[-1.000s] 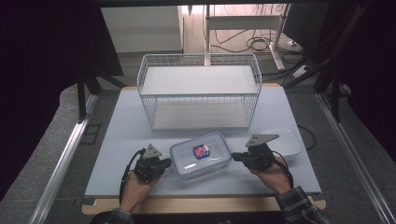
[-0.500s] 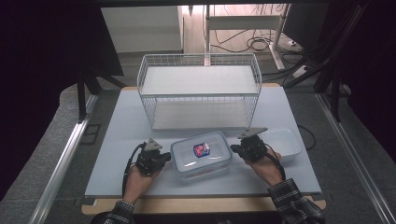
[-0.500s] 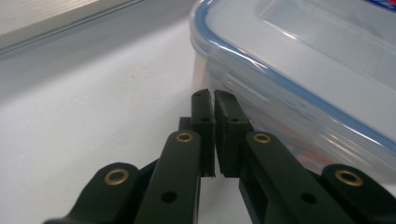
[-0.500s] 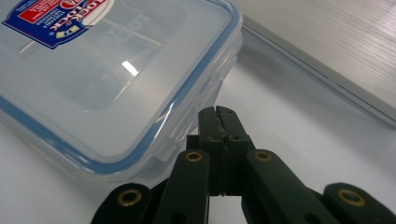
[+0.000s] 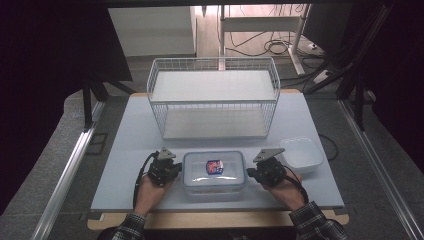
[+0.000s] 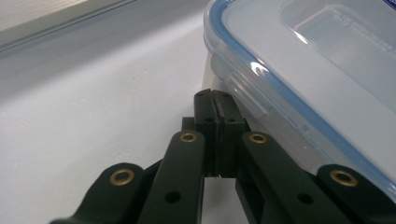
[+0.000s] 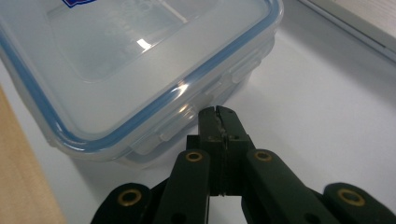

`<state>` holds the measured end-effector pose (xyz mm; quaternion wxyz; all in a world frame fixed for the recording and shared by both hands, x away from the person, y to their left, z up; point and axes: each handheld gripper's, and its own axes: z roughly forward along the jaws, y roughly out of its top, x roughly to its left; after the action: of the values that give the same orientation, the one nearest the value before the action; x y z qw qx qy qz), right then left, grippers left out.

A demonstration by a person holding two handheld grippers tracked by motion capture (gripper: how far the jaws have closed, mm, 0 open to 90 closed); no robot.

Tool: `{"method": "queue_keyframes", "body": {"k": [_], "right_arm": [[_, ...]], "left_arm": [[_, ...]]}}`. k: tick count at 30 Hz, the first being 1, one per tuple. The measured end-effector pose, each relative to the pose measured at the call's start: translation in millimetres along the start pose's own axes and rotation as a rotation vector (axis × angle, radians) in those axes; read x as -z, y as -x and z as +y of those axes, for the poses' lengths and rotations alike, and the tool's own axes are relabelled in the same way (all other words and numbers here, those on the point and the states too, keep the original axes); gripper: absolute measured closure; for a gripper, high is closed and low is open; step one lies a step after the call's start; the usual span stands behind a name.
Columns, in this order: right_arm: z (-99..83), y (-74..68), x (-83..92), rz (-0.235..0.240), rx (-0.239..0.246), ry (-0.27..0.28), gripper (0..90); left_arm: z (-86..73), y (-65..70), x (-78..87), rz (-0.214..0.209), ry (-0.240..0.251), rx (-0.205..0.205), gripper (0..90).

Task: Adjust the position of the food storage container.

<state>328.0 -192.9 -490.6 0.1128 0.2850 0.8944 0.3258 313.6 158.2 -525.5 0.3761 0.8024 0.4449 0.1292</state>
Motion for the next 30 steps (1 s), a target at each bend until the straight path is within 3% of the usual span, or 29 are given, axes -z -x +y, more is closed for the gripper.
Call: {"method": "queue_keyframes", "body": {"k": [3,7,11,13,16,17,19,23,25,27,30], "right_arm": [[-2.9,-0.3,1.2,0.0,-0.009,0.011,90.0],[-6.5,0.8,7.4,0.003,-0.024,0.039,89.9],[-16.5,0.4,27.1,0.01,-0.031,0.109,79.2],[-19.7,-0.7,30.8,0.004,-0.025,0.124,72.0],[-21.9,-1.9,33.7,-0.003,-0.029,0.139,64.4],[-24.3,-3.8,37.0,-0.014,-0.035,0.161,54.9],[-26.4,-4.8,40.2,-0.023,-0.041,0.181,46.7],[-31.8,-5.8,44.4,-0.018,-0.037,0.221,29.7],[-34.5,-5.6,44.0,-0.004,-0.034,0.231,23.7],[-36.5,-5.5,43.0,0.0,-0.036,0.229,20.5],[-37.2,-5.3,42.6,0.012,-0.04,0.236,18.1]], "left_arm": [[0.1,-0.6,0.2,-0.004,-0.002,-0.005,89.5],[-0.7,-0.3,9.5,0.023,0.012,-0.023,84.7],[-11.0,0.6,39.1,0.046,0.053,-0.013,72.5],[-16.9,2.4,48.8,0.03,0.074,-0.003,62.5],[-21.0,6.4,55.7,0.042,0.09,-0.016,49.3],[-25.2,10.0,61.0,0.049,0.107,-0.016,43.8],[-30.4,12.6,64.6,0.043,0.114,-0.021,36.4],[-39.9,15.8,65.5,-0.018,0.092,-0.025,16.9],[-40.8,17.8,64.8,-0.018,0.081,-0.032,8.9],[-42.3,24.5,64.9,-0.009,0.071,-0.075,6.7],[-42.6,26.3,65.0,-0.009,0.076,-0.086,4.6]]}}
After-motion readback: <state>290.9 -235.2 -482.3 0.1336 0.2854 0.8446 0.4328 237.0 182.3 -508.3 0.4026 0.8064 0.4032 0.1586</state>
